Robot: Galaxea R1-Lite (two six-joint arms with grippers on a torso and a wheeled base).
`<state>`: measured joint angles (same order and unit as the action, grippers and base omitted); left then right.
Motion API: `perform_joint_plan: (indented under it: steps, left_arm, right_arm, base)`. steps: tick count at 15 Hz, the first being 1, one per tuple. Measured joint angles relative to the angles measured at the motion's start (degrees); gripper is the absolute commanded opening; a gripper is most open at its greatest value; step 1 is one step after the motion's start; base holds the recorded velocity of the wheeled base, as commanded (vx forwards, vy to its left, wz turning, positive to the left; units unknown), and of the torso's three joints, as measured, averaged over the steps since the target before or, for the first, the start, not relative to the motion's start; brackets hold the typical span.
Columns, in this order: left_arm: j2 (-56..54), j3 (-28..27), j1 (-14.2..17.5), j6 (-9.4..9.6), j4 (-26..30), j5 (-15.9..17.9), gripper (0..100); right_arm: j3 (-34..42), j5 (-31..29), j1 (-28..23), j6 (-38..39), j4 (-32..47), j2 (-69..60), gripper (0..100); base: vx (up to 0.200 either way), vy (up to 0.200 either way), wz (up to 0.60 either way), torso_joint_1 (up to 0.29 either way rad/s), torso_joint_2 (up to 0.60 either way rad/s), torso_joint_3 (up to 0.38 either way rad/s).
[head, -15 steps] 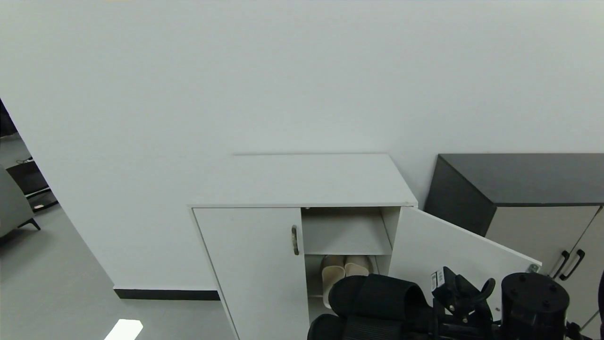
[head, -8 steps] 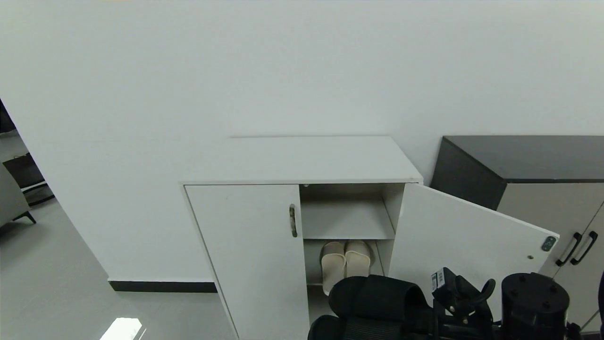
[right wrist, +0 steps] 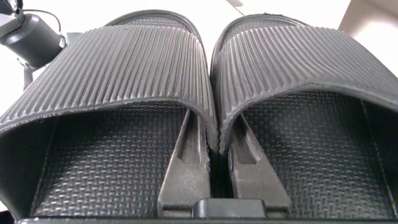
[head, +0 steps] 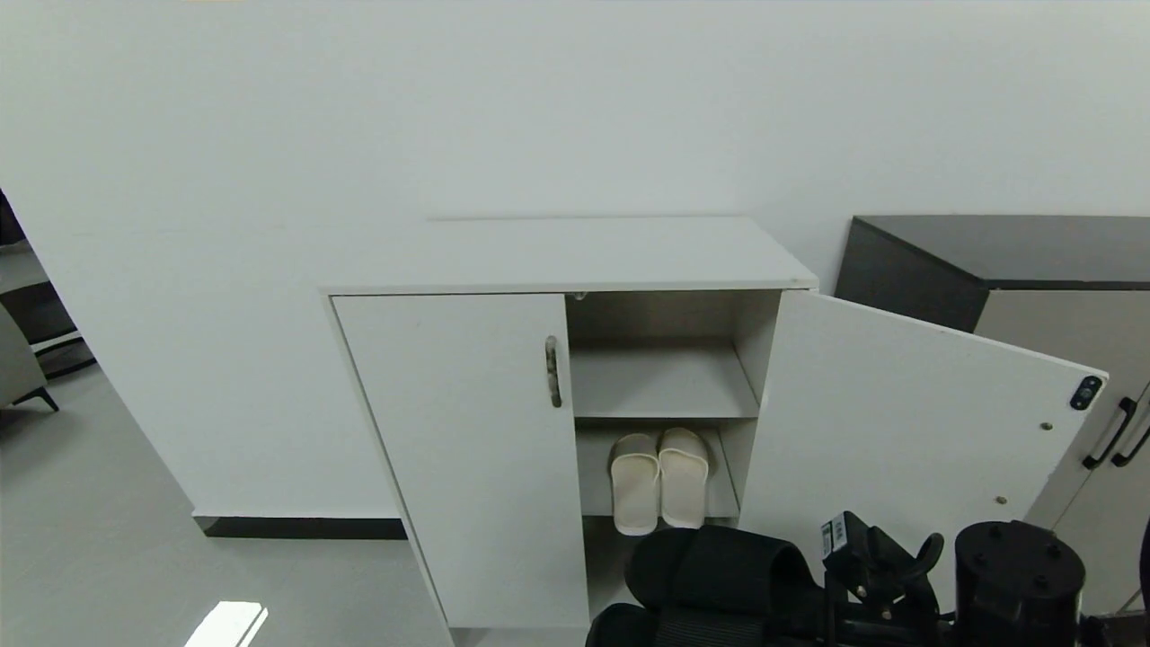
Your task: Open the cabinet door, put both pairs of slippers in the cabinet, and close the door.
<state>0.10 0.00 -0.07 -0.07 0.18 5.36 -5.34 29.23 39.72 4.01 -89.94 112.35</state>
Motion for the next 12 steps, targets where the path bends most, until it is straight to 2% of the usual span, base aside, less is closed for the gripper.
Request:
perform_joint_plan:
  steps: [7,12]
  left_arm:
    - [0.0,0.0,0.0,0.0,0.0,0.0,0]
    - [0.0,0.0,0.0,0.0,0.0,0.0,0]
  right_arm:
    - [0.0,0.0,0.0,0.0,0.0,0.0,0]
    - [0.2,0.0,0.0,0.2,0.1,0.1,0]
  base:
    - [0.0,0.0,0.0,-0.168,0.46,0.291]
    - [0.0,0.0,0.0,-0.114,0.4,0.283]
